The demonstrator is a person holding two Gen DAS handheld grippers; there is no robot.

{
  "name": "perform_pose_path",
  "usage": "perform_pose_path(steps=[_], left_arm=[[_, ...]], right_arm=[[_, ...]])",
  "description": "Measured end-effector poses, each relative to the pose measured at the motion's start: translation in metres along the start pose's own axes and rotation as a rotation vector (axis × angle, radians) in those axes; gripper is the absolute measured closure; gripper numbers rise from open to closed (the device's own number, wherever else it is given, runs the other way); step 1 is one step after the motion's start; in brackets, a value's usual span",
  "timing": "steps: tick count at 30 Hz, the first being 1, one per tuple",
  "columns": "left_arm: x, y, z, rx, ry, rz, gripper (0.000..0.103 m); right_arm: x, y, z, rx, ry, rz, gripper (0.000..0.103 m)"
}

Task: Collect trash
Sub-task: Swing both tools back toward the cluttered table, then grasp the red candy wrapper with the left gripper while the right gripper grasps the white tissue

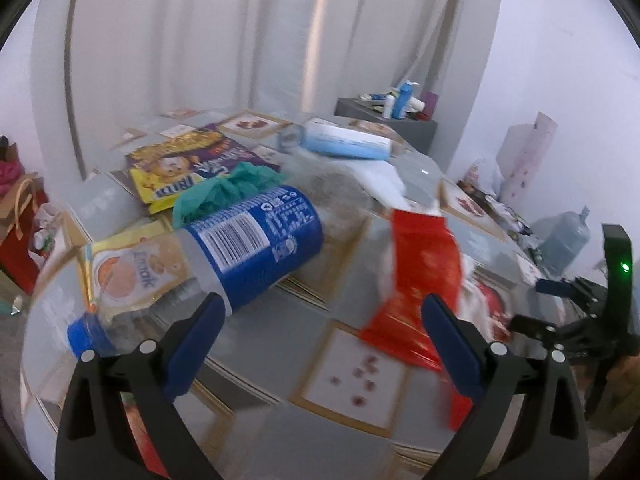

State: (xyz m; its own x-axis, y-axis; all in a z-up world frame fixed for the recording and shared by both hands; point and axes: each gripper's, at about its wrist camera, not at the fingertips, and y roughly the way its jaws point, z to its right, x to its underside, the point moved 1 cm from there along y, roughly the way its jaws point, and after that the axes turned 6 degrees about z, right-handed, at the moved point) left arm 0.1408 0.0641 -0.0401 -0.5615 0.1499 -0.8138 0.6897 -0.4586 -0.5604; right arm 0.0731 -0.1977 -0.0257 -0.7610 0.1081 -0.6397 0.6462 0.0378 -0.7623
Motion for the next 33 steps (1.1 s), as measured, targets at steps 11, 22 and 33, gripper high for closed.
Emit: perform_pose_path(steps=[11, 22, 33], left_arm=[[0.006, -0.033, 0.027, 0.137, -0.005, 0.029, 0.007], [-0.006, -0.016, 0.07, 0.206, 0.11, 0.014, 0.028], [-0.008, 0.011, 0.072, 0.226, 0.149, -0.075, 0.049]], right_arm=[[0.008, -0.004, -0.001, -0.012, -0.032, 0.057, 0.008], [-0.022, -0.029, 0.005, -0.161, -0.068, 0.136, 0.024], [-0.052, -0.002, -0.033, -0.35, -0.26, 0.138, 0.047]])
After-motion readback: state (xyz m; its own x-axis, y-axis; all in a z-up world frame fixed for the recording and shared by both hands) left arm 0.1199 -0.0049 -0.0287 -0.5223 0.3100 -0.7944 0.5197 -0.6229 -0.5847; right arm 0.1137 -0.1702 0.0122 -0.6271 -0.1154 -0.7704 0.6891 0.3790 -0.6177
